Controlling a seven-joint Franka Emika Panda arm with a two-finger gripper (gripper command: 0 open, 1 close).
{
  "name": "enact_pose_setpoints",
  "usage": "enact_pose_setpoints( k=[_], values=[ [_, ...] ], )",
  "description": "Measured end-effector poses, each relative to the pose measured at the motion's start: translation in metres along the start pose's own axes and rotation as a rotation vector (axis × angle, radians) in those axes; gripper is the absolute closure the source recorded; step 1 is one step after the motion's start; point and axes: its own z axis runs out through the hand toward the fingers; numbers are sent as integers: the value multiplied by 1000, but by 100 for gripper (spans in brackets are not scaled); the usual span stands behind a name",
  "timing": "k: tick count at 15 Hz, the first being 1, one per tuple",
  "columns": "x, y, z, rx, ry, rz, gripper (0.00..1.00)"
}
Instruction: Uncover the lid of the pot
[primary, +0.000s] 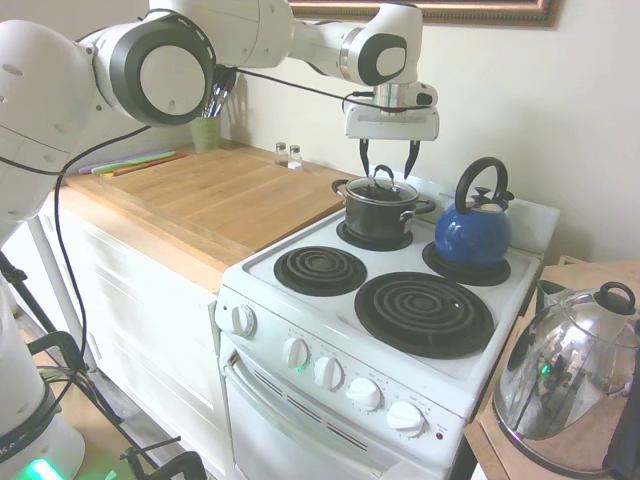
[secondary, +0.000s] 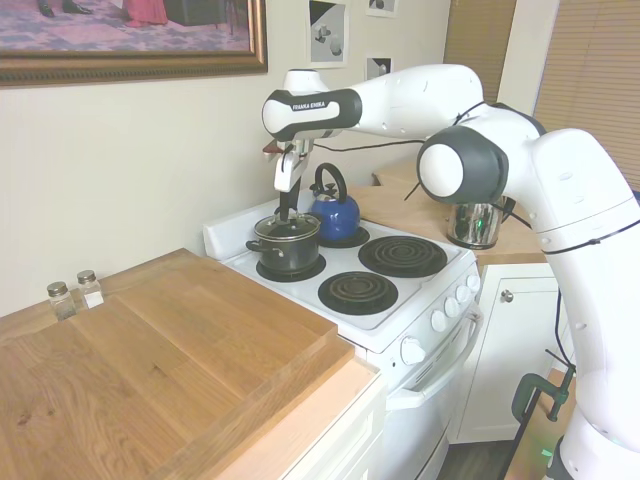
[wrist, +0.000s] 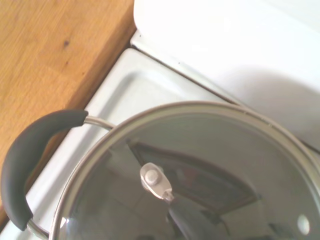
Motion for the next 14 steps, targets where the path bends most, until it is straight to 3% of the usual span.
enact_pose_setpoints(
  k=[14],
  values=[
    [2, -5, 0, -6, 1, -2, 100]
  ],
)
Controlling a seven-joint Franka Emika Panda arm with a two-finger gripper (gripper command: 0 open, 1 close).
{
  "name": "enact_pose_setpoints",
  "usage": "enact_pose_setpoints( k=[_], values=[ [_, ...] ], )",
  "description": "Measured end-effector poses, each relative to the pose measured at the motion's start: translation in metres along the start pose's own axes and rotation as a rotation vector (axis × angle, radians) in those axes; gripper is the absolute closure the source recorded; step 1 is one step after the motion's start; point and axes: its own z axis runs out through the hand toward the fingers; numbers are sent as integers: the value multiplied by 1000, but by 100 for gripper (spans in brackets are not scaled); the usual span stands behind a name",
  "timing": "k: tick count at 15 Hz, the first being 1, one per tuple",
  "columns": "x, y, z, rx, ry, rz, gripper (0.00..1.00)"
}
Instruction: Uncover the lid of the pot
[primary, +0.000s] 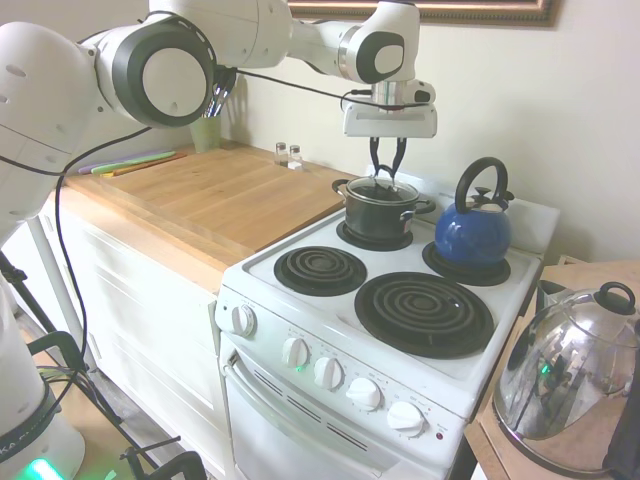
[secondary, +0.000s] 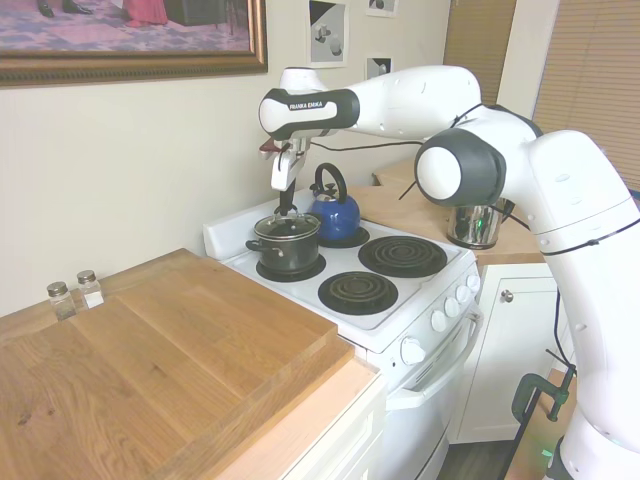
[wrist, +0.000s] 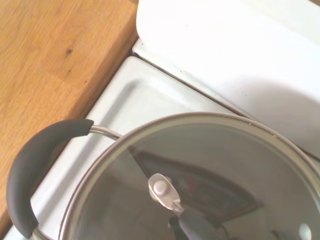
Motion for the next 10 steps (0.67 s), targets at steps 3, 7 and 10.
enact_pose_setpoints(
  k=[3, 7, 10],
  values=[
    [1, 4, 0, 0, 2, 5, 100],
    [1, 4, -1, 0, 6, 6, 100],
    [3, 5, -1, 1, 20, 3, 100]
  ],
)
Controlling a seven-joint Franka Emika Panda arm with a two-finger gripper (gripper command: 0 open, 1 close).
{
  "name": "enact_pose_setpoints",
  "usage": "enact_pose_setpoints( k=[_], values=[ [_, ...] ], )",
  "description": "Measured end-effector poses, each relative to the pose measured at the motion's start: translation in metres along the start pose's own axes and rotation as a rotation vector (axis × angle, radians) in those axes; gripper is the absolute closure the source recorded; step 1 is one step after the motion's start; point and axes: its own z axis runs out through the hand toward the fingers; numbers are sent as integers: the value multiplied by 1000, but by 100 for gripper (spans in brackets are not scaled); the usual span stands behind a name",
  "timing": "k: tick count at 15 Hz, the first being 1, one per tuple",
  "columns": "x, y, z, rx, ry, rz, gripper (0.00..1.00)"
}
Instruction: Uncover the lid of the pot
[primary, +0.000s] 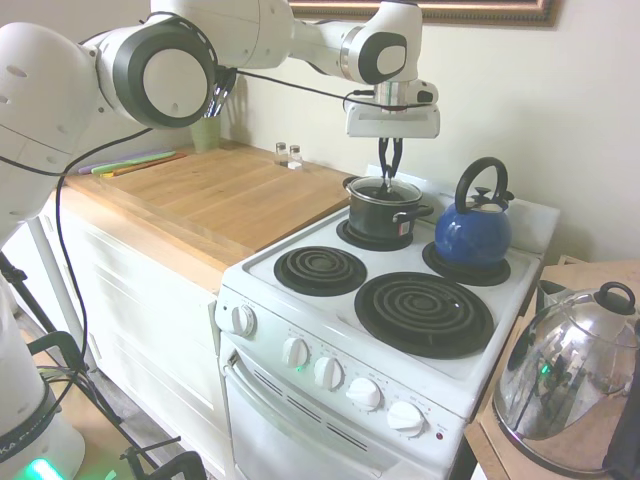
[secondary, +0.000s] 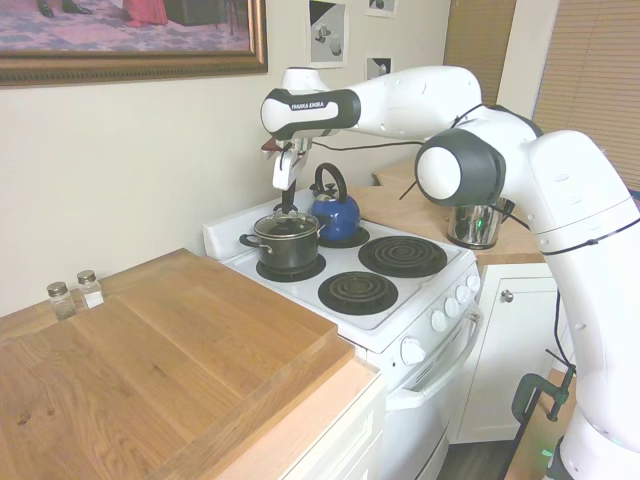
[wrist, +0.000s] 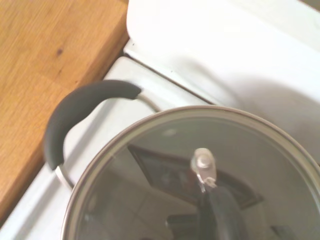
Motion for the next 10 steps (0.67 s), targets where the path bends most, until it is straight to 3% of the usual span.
enact_pose_setpoints(
  k=[4, 10],
  values=[
    [-6, -8, -24, 10, 61, -23, 100],
    [-59, -77, -70, 15, 135, -119, 100]
  ],
)
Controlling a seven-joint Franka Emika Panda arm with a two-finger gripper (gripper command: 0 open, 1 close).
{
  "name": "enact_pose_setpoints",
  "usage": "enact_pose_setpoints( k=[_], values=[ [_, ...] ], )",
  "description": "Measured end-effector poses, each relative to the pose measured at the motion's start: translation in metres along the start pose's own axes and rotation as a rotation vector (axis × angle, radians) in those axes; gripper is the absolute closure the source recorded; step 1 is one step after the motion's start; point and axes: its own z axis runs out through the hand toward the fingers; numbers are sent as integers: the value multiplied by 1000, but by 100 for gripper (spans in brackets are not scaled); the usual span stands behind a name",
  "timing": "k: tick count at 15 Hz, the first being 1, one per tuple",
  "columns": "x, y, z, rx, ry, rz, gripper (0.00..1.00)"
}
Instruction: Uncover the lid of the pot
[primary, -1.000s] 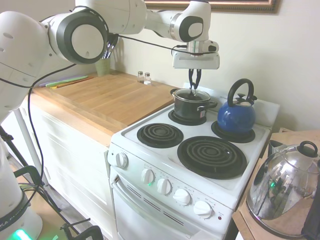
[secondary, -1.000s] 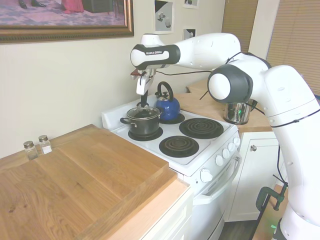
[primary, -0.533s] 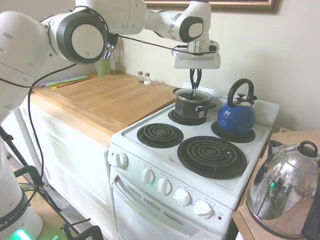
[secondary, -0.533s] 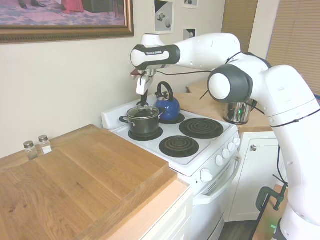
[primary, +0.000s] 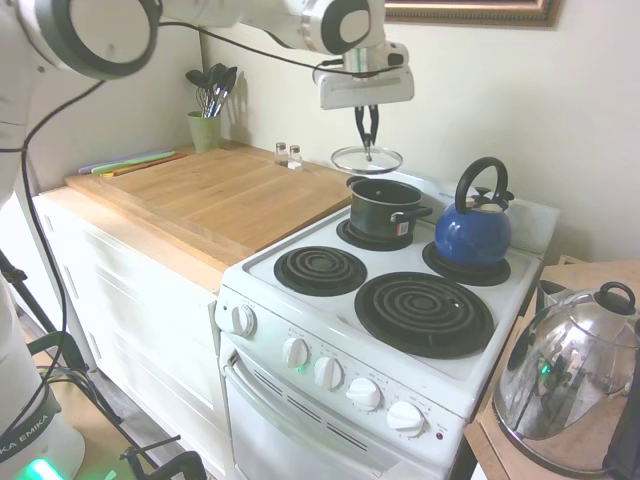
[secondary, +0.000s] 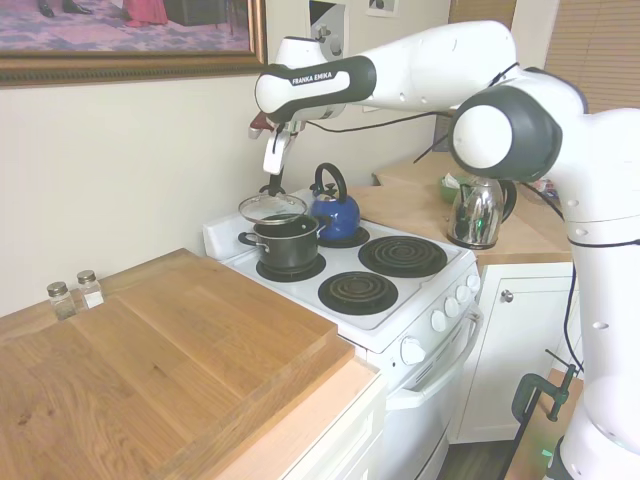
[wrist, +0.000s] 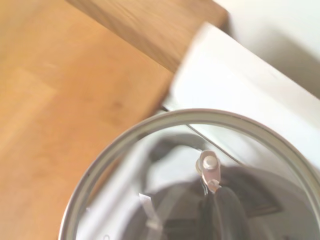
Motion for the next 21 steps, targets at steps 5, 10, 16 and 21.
enact_pose_setpoints(
  k=[5, 10, 16, 21],
  values=[
    [-66, -101, 5, 20, 14, -89, 100],
    [-162, -153, 39, -6, -39, -49, 100],
    [-260, -151, 84, -47, -95, 73, 100],
    [-264, -153, 82, -47, -94, 78, 0]
  ],
)
